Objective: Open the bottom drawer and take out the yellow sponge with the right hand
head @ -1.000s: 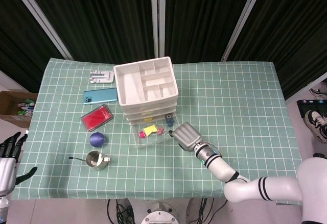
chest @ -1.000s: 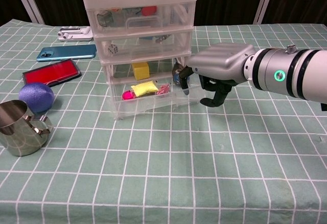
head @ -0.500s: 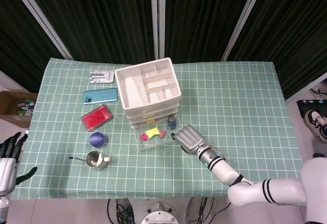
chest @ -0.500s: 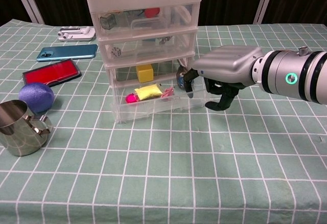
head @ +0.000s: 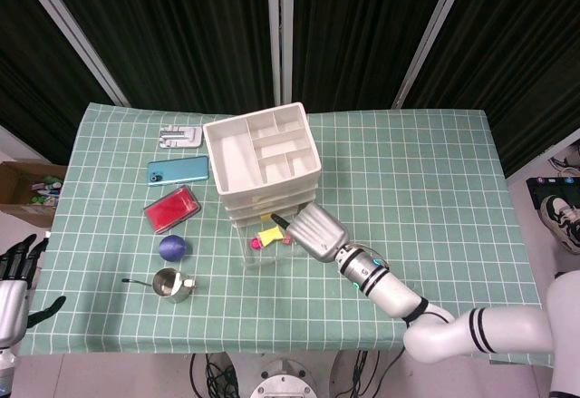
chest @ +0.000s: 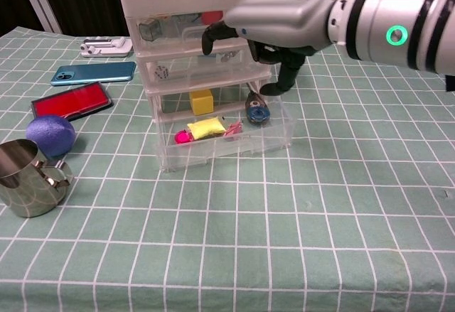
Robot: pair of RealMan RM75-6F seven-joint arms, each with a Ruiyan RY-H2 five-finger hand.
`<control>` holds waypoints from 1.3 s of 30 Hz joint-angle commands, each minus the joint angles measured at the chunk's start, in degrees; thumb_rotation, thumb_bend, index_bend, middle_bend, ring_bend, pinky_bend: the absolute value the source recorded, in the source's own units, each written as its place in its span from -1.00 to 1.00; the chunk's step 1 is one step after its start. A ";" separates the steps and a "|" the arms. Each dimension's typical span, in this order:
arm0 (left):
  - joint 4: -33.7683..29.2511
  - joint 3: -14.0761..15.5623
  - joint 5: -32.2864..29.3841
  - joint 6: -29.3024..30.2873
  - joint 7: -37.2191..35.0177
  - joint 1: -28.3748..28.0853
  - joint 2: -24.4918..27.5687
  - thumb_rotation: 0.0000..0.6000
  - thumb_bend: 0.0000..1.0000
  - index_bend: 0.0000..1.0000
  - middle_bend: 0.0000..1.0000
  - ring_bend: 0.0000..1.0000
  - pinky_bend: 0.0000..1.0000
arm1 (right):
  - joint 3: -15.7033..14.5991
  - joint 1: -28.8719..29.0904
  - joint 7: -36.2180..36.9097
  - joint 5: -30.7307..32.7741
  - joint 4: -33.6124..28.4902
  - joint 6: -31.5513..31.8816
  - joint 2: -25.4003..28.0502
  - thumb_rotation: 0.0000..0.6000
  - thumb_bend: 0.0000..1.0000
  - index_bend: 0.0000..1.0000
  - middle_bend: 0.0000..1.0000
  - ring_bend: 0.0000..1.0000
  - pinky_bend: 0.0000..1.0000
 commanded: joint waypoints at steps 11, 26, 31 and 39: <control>0.79 0.29 -1.16 0.30 -0.93 1.03 -0.31 1.00 -1.00 -0.73 -0.84 -0.79 -0.62 | 0.66 7.68 5.14 -6.51 20.79 -10.71 -13.17 1.00 -0.83 -0.25 0.89 0.85 1.00; 1.88 0.20 -1.53 -0.42 -1.77 0.88 -0.82 1.00 -1.00 -0.73 -0.84 -0.79 -0.62 | -1.27 7.55 8.49 -9.78 30.48 -12.63 -19.92 1.00 -0.85 -0.24 0.89 0.85 1.00; 2.21 0.16 -1.76 -0.52 -2.13 0.94 -0.93 1.00 -1.00 -0.73 -0.84 -0.79 -0.62 | -0.97 7.63 8.14 -8.70 32.80 -13.21 -21.66 1.00 -0.85 -0.25 0.89 0.85 1.00; 2.88 0.11 -1.93 -0.69 -2.74 0.95 -1.17 1.00 -1.00 -0.73 -0.84 -0.79 -0.62 | -0.34 7.83 7.20 -6.48 34.73 -14.10 -22.85 1.00 -0.83 -0.25 0.89 0.85 1.00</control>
